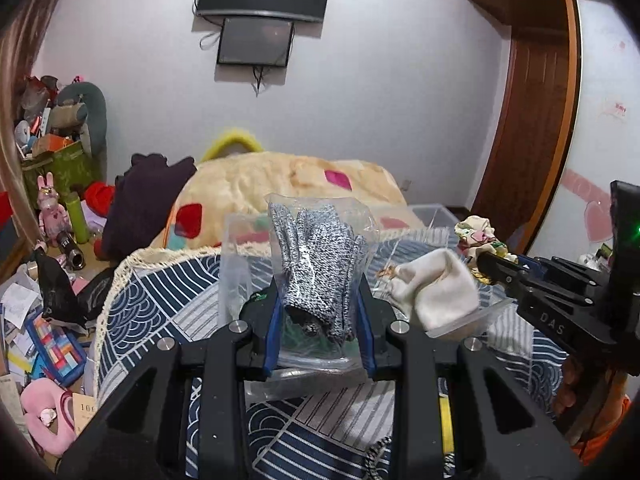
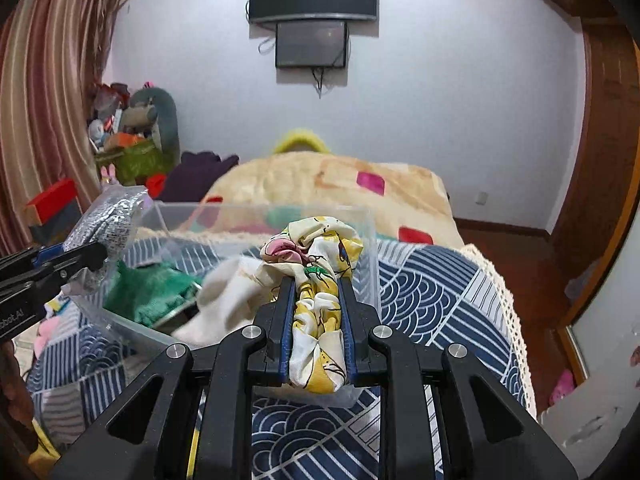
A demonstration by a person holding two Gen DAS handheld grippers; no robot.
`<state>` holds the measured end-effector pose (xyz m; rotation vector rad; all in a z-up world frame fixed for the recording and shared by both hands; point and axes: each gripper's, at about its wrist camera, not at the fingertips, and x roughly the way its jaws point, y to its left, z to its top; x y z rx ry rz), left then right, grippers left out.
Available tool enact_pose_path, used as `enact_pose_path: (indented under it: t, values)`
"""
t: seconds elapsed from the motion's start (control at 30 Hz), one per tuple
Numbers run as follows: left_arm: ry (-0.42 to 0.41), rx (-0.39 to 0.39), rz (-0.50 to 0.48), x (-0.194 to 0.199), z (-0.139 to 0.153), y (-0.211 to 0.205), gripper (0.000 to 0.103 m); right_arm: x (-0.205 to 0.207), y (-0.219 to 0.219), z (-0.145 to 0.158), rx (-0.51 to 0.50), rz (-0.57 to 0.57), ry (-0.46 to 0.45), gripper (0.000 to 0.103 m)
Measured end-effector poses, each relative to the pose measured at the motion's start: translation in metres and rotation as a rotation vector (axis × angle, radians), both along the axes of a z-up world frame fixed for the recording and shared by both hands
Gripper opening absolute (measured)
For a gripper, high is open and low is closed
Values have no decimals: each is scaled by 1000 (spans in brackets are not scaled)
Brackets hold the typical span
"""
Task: Organize soft objects
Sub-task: 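Place the grey glove into the box with the left tool while the right tool drops the scrunchie in, then grasp the beaded bracelet with the left tool while the right tool grasps the yellow felt ball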
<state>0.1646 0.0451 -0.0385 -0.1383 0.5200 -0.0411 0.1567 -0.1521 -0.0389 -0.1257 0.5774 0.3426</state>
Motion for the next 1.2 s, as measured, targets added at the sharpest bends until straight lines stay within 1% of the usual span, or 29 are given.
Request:
enact_pose_path:
  t: [0.1, 0.17, 0.27, 0.4, 0.43, 0.47, 0.5, 0.57, 0.6, 0.63, 0.67, 0.7, 0.77, 0.8, 0.87, 0.93, 1.03, 1.1, 1.13, 1.17, 1.2]
  values:
    - [32, 16, 1, 11, -9, -1, 32, 2, 1, -3, -5, 1, 17, 18]
    - [49, 16, -1, 16, -14, -1, 32, 5, 1, -4, -6, 4, 25, 21]
    - [67, 26, 5, 19, -19, -2, 32, 5, 2, -4, -12, 5, 29, 22]
    - [72, 36, 6, 17, -20, -5, 39, 5, 3, -4, -37, 8, 34, 25]
    - [72, 38, 5, 17, -19, -5, 41, 4, 3, -4, -38, 9, 37, 29]
    - [70, 41, 4, 15, -19, -5, 43, 5, 2, -4, -35, 11, 42, 34]
    - [68, 42, 5, 13, -18, -5, 45, 4, 0, -3, -32, 12, 42, 35]
    - [63, 39, 2, 9, -16, -6, 50, 4, -2, -2, -33, 9, 37, 41]
    - [60, 38, 2, 6, -15, -6, 51, 3, -2, -1, -36, 8, 34, 42]
    - [57, 39, 3, 4, -13, -7, 54, 1, -3, 1, -38, 11, 30, 42]
    - [49, 40, 2, 0, -10, -7, 59, 0, -3, 2, -38, 13, 27, 42]
    - [41, 40, 2, -3, -8, -8, 62, -2, -3, 5, -35, 15, 23, 42]
    - [16, 48, 14, -11, -1, -9, 73, -5, -5, 10, -26, 20, 11, 43]
    - [8, 53, 19, -14, 2, -9, 75, -7, -5, 12, -23, 21, 4, 44]
    - [-11, 57, 23, -20, 8, -9, 84, -14, -8, 20, -8, 13, -28, 57]
    - [-31, 53, 26, -28, 14, -9, 89, -22, -12, 28, 17, 19, -57, 62]
    - [-62, 62, 36, -39, 22, -9, 94, -34, -13, 37, 34, 39, -86, 63]
    - [-81, 88, 39, -47, 24, -10, 99, -41, -12, 42, 44, 49, -104, 69]
    - [-88, 104, 40, -51, 24, -11, 100, -45, -12, 45, 49, 57, -114, 75]
    - [-94, 122, 41, -54, 24, -12, 101, -50, -12, 45, 51, 62, -123, 78]
    - [-93, 138, 40, -58, 22, -13, 101, -53, -13, 45, 53, 64, -129, 78]
